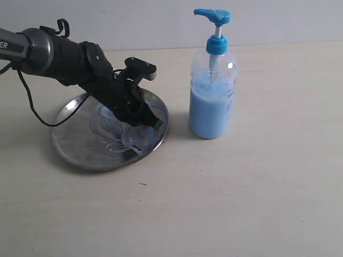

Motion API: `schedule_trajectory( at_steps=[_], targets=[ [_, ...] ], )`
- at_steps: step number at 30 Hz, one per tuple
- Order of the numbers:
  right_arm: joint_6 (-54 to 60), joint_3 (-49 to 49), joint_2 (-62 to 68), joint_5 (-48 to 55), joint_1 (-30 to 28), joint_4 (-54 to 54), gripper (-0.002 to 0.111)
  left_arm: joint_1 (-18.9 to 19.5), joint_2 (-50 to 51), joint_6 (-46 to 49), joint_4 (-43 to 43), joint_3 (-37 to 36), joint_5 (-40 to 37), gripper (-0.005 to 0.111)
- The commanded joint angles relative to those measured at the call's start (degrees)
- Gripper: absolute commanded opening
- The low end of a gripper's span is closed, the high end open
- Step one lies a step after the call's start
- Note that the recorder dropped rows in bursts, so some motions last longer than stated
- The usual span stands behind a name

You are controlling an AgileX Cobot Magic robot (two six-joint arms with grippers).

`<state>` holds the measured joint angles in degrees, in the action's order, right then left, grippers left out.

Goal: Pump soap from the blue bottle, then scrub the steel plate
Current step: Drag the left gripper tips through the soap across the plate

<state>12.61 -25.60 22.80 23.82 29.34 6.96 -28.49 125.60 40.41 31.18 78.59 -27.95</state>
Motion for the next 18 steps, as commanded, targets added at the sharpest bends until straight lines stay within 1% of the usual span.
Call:
schedule_trajectory(
  at_steps=[1, 10, 18],
  targets=[
    [0.27, 0.28, -0.09, -1.08, -0.06, -0.34, 0.000, -0.14, -0.61, -0.25, -1.54, -0.44, -4.81, 0.000],
    [0.27, 0.28, -0.09, -1.20, -0.06, -0.13, 0.000, -0.14, -4.79, -0.36, -1.54, -0.44, -6.05, 0.000],
    [0.27, 0.28, -0.09, -1.20, -0.06, -0.13, 0.000, -0.14, -4.20, -0.36, -1.32, -0.44, -6.05, 0.000]
  ],
)
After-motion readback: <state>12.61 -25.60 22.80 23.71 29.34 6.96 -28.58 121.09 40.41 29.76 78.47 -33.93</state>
